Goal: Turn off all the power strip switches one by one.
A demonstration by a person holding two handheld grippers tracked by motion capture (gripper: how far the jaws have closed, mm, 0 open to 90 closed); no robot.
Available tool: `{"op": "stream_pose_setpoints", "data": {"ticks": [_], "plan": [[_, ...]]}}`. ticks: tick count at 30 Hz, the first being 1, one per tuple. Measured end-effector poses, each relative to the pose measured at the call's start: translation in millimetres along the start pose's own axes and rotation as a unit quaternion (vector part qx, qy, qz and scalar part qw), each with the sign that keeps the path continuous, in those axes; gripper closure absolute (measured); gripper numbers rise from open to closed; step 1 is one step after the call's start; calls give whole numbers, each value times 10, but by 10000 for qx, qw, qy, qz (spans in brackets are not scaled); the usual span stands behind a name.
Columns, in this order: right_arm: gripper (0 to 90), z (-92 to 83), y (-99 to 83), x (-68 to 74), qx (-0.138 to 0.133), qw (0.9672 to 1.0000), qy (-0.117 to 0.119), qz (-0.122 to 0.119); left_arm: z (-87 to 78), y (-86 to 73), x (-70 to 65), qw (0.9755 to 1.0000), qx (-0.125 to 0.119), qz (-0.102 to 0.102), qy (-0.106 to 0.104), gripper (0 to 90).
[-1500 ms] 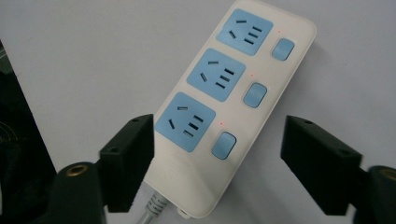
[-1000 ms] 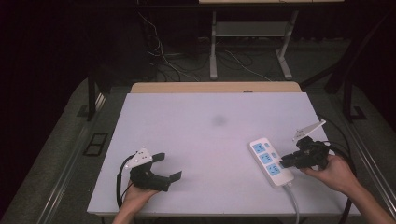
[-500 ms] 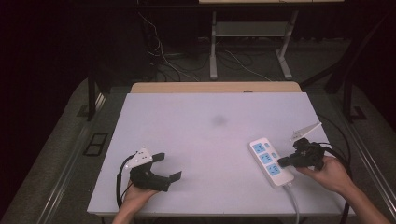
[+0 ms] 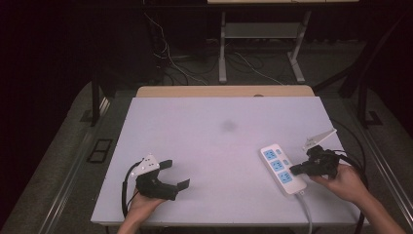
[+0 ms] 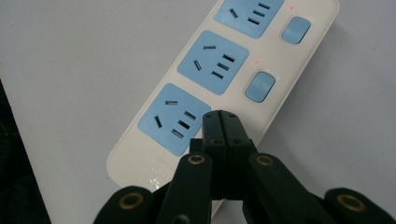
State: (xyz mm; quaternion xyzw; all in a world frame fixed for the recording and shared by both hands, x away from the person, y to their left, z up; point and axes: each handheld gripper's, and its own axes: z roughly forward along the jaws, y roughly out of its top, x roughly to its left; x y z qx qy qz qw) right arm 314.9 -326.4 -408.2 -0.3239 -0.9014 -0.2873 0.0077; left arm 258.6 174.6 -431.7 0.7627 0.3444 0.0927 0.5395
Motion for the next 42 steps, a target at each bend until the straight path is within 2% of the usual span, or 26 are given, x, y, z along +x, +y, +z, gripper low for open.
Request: {"op": "stream_pose_setpoints", "data": {"ticks": [5, 7, 9, 20, 32, 34, 35, 42], "plan": [[900, 7, -56, -22, -243, 9997, 33, 55, 6, -2, -3, 10000, 9, 3, -17, 0], [900, 7, -67, -4, -279, 9996, -21, 31, 9, -1, 1, 10000, 14, 7, -18, 0], [900, 17, -61, 15, -212, 9997, -81, 15, 9, 0, 0, 10000, 2, 0, -22, 0], [900, 19, -51, 37, -211, 9997, -117, -22, -1, -3, 6, 10000, 0, -3, -11, 0], [900, 2, -68, -13, -214, 9997, 48, 143, -13, -4, 14, 10000, -15, -15, 1, 0], [900, -23, -66, -17, -316, 9993, 136, 165, -13, -4, 13, 10000, -22, -22, 2, 0], [900, -25, -61, -16, -242, 9994, 136, 183, -13, -4, 14, 10000, -23, -23, 1, 0], [900, -21, -55, 15, -140, 9996, 223, 80, -5, -4, 13, 10000, -9, -6, -3, 0]]}}
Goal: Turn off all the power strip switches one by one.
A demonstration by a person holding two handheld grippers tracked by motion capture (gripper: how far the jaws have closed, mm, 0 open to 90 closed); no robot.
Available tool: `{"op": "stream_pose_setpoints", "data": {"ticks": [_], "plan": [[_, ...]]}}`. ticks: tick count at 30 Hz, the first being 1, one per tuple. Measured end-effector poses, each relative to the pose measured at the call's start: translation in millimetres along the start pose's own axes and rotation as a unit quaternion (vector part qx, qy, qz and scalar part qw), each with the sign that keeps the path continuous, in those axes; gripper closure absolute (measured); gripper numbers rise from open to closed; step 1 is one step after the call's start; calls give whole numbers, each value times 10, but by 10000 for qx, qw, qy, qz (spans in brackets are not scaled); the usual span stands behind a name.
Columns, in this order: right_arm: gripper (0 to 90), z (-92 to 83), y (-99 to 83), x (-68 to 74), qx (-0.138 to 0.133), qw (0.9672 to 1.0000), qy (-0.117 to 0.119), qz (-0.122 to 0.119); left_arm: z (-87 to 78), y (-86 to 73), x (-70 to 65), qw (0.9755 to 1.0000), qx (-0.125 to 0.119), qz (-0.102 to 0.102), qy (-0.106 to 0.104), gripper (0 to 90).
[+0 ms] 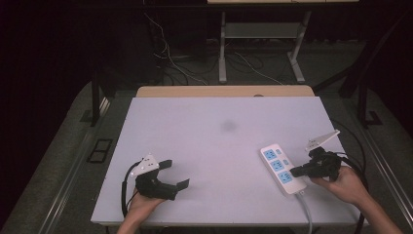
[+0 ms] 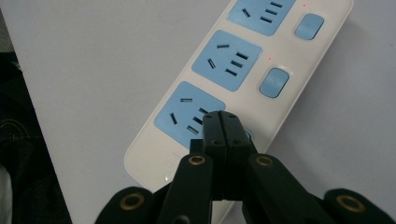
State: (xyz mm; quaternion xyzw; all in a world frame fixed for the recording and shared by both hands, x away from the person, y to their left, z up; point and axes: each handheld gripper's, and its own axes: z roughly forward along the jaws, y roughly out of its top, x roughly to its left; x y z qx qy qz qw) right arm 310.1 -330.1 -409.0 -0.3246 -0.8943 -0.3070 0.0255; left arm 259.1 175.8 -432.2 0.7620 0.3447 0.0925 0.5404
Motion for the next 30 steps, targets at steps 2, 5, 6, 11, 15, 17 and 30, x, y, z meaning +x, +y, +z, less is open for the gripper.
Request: {"op": "stream_pose_setpoints", "data": {"ticks": [2, 5, 6, 11, 15, 17, 30], "plan": [[900, 0, 4, 5, 8, 10000, -9, 4, -1, -1, -1, 10000, 0, 0, 2, 0], [900, -15, 17, 20, 2, 10000, 0, -24, -4, -2, 4, 10000, -2, -11, 9, 0], [900, -25, 24, 26, -10, 10000, -16, -45, -5, -2, 6, 10000, -2, -14, 9, 0], [900, -103, 86, 65, -76, 9999, -48, -112, -5, -1, 3, 10000, -3, -13, 1, 0], [900, -167, 146, 96, -94, 9997, -124, -183, -7, -1, 2, 10000, -8, -14, -4, 0], [900, -193, 176, 108, -109, 9997, -146, -188, -7, 0, 3, 10000, -12, -16, -7, 0], [900, -284, 344, 112, -106, 9992, -256, -281, -7, 0, 3, 10000, -12, -14, -14, 0]]}}
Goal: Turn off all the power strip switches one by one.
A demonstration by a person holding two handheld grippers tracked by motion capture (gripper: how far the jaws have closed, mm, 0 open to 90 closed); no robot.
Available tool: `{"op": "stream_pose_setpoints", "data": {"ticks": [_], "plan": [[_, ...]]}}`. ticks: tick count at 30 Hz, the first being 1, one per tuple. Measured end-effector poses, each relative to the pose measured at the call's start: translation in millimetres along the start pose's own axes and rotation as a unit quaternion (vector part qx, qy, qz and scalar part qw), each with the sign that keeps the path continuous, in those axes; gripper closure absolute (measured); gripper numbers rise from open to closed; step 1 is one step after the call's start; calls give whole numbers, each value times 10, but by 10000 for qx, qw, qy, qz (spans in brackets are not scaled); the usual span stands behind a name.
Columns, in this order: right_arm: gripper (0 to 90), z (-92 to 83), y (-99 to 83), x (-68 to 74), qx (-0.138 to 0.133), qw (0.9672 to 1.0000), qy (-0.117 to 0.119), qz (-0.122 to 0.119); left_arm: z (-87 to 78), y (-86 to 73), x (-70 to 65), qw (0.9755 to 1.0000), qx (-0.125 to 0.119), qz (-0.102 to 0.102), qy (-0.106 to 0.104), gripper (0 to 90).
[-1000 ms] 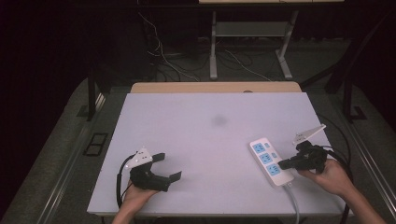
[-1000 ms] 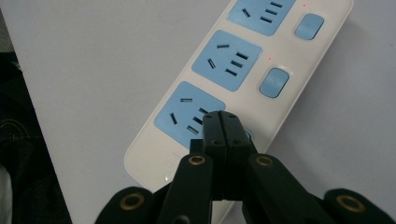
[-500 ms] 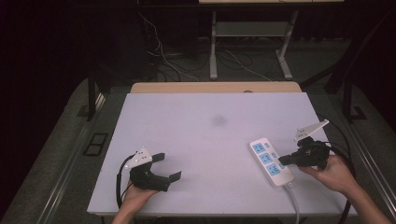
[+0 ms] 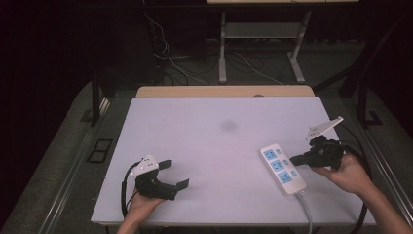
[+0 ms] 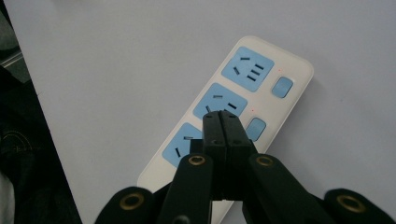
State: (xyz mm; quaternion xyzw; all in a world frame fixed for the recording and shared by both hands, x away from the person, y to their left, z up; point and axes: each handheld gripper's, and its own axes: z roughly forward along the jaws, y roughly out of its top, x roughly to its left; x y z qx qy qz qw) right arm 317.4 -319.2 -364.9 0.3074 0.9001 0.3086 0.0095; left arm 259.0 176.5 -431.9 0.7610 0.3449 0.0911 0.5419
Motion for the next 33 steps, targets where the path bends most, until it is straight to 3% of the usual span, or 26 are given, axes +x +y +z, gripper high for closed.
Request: {"op": "stream_pose_setpoints", "data": {"ticks": [10, 33], "plan": [[900, 11, 103, -66, 36, 10000, -46, -6, -4, 0, 4, 10000, -28, -15, 6, 0], [900, 217, 148, -246, 217, 9997, -23, 85, -18, 4, 12, 10000, -43, -3, 17, 0]]}}
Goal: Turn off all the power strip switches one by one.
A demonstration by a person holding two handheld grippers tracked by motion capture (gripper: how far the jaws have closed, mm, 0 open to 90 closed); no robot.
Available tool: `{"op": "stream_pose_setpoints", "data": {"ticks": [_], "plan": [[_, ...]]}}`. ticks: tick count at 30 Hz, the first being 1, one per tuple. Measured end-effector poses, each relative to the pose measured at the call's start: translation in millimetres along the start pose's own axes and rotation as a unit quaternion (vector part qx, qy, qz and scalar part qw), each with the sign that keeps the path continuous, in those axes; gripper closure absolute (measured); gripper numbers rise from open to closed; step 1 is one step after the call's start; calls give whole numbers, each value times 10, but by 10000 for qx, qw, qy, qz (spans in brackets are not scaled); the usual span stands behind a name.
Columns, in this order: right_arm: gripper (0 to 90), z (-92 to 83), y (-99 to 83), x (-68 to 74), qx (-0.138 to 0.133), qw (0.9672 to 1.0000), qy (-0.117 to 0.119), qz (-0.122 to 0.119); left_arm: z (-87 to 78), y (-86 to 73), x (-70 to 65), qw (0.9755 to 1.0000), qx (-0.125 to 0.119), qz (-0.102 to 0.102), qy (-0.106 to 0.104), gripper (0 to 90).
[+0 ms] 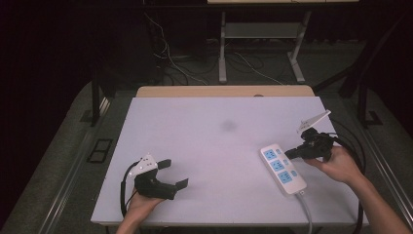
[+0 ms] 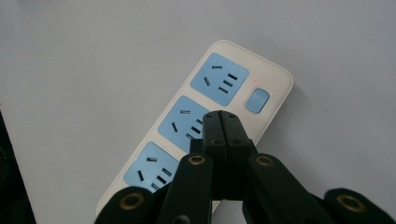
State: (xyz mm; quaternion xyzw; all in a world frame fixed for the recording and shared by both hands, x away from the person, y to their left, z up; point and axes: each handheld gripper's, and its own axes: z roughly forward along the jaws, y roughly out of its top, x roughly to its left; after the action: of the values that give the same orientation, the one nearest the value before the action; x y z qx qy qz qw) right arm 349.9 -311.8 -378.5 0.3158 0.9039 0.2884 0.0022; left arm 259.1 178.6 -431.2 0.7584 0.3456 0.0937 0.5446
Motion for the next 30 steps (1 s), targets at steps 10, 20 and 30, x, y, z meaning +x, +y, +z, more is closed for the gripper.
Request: {"op": "stream_pose_setpoints", "data": {"ticks": [10, 20, 30], "plan": [[900, 81, -1, -36, 33, 10000, 5, 9, -5, 1, 4, 10000, -9, -4, 13, 0], [900, 178, -58, -68, 87, 9999, 65, 61, -3, 1, 7, 10000, 4, 5, 11, 0], [900, 254, -115, -67, 109, 9999, 54, 75, -5, 0, 7, 10000, 2, 1, 19, 0]]}}
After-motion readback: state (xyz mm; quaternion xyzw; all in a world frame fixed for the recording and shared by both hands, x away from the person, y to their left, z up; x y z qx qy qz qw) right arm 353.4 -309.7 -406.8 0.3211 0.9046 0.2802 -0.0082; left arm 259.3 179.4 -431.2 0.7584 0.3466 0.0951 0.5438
